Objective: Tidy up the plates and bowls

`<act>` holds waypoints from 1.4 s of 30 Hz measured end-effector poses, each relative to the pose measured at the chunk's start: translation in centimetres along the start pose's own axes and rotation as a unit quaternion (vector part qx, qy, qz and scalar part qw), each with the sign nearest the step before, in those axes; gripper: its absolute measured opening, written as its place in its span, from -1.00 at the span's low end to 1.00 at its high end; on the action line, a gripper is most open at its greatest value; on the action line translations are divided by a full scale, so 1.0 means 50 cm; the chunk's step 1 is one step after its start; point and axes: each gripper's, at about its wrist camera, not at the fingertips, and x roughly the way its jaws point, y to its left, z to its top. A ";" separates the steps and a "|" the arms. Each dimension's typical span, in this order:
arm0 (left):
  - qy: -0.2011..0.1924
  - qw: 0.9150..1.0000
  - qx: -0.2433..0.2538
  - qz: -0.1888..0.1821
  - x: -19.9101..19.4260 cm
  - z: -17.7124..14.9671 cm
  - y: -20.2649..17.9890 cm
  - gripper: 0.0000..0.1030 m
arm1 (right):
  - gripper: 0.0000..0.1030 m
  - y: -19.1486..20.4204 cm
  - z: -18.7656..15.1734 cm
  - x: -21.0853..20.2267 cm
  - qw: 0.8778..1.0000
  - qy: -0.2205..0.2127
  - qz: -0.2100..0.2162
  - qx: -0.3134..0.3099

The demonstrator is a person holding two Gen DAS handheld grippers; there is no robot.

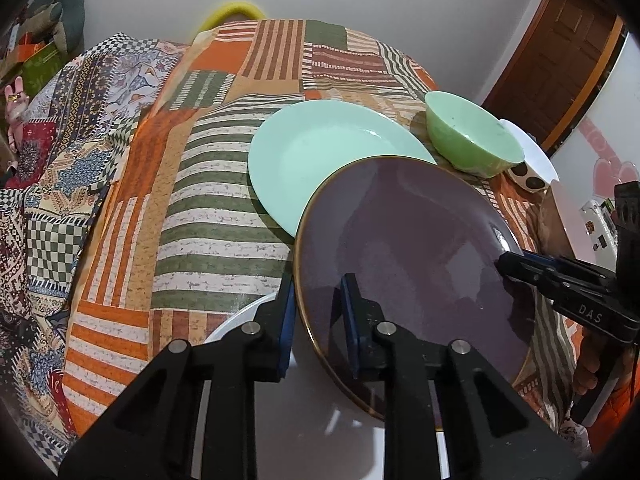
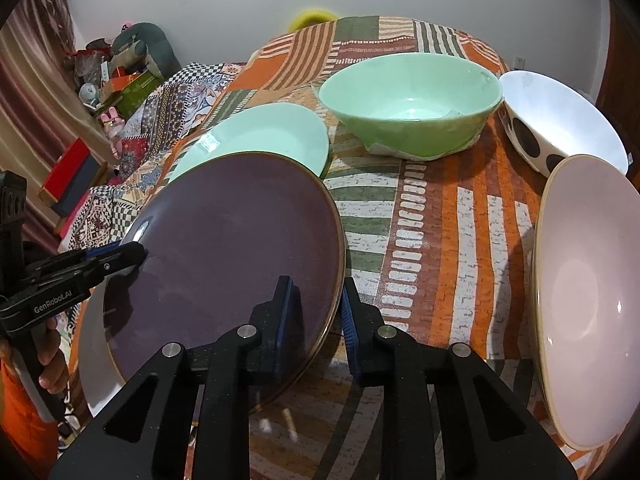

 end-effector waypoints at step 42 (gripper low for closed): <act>-0.038 0.999 0.031 -0.011 -0.184 -0.105 -0.181 -0.58 | -0.62 -0.026 -0.079 -0.161 0.999 -0.041 0.008 0.006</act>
